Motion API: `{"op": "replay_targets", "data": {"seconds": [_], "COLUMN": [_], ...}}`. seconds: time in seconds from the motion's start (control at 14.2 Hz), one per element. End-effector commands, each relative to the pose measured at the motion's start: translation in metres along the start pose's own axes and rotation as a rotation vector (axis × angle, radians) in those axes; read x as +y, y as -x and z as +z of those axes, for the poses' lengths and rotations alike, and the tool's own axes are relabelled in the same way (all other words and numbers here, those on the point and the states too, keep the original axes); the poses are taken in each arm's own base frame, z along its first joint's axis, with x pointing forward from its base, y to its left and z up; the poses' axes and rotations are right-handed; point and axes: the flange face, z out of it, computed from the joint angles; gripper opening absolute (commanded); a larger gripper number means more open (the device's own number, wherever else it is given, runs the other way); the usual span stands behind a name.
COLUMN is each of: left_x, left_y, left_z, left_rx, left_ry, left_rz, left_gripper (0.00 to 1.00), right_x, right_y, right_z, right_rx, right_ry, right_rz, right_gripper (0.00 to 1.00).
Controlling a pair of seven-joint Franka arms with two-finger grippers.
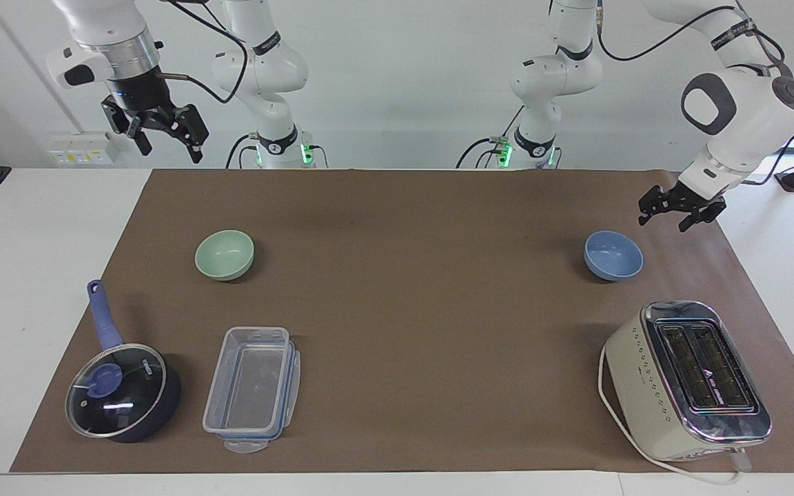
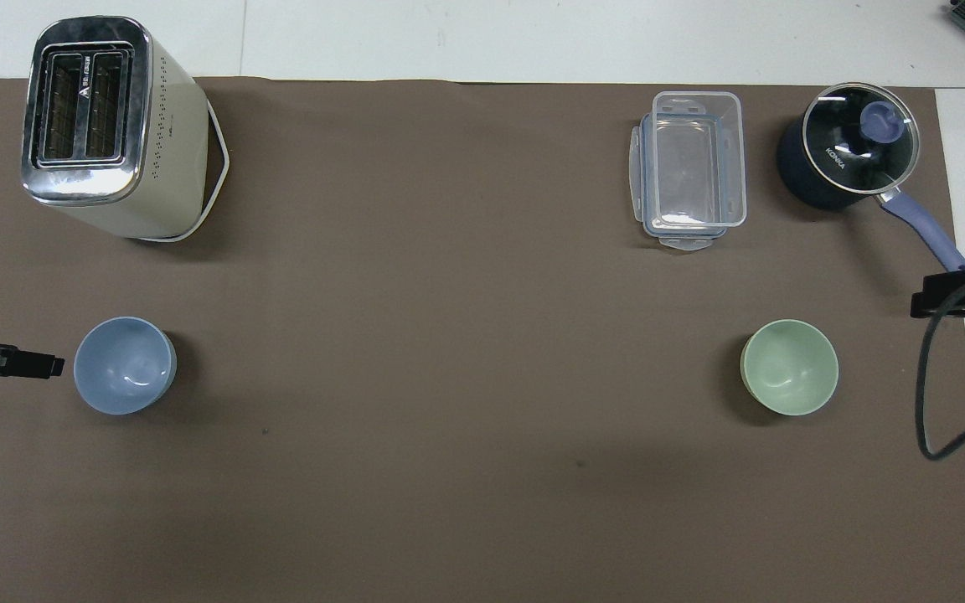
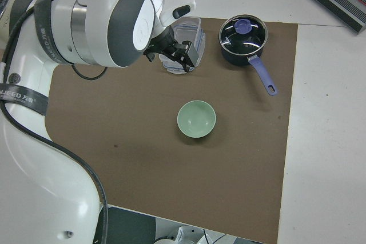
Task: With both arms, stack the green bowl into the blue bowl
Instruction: 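Reach the left gripper to the rim of the light blue bowl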
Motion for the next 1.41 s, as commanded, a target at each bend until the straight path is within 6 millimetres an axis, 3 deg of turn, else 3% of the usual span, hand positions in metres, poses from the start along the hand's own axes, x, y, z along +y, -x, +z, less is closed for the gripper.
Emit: {"op": "replay_targets", "data": {"seconds": [0.0, 0.21, 0.49, 1.13, 1.27, 1.34], "left_x": [-0.006, -0.014, -0.016, -0.016, -0.016, -0.016], "left_y": [0.004, 0.005, 0.002, 0.001, 0.001, 0.001], "left_z": [0.024, 0.043, 0.068, 0.073, 0.073, 0.073], "left_rx": [0.007, -0.005, 0.026, 0.047, 0.047, 0.046], "left_ry": [0.011, 0.02, 0.038, 0.058, 0.058, 0.059], "left_rz": [-0.004, 0.007, -0.024, -0.054, -0.059, -0.061], "left_gripper": [0.78, 0.68, 0.66, 0.52, 0.38, 0.24], "right_x": [0.002, 0.002, 0.002, 0.002, 0.002, 0.002], "right_y": [0.002, 0.002, 0.002, 0.002, 0.002, 0.002], "right_z": [-0.004, -0.004, -0.004, -0.004, -0.004, -0.004], "right_rx": [-0.001, -0.001, -0.001, -0.001, -0.001, -0.001], "right_ry": [-0.015, -0.015, -0.015, -0.015, -0.015, -0.015], "right_rz": [-0.018, -0.018, -0.018, -0.018, -0.018, -0.018], "right_gripper": [1.0, 1.0, 1.0, 1.0, 1.0, 1.0]}}
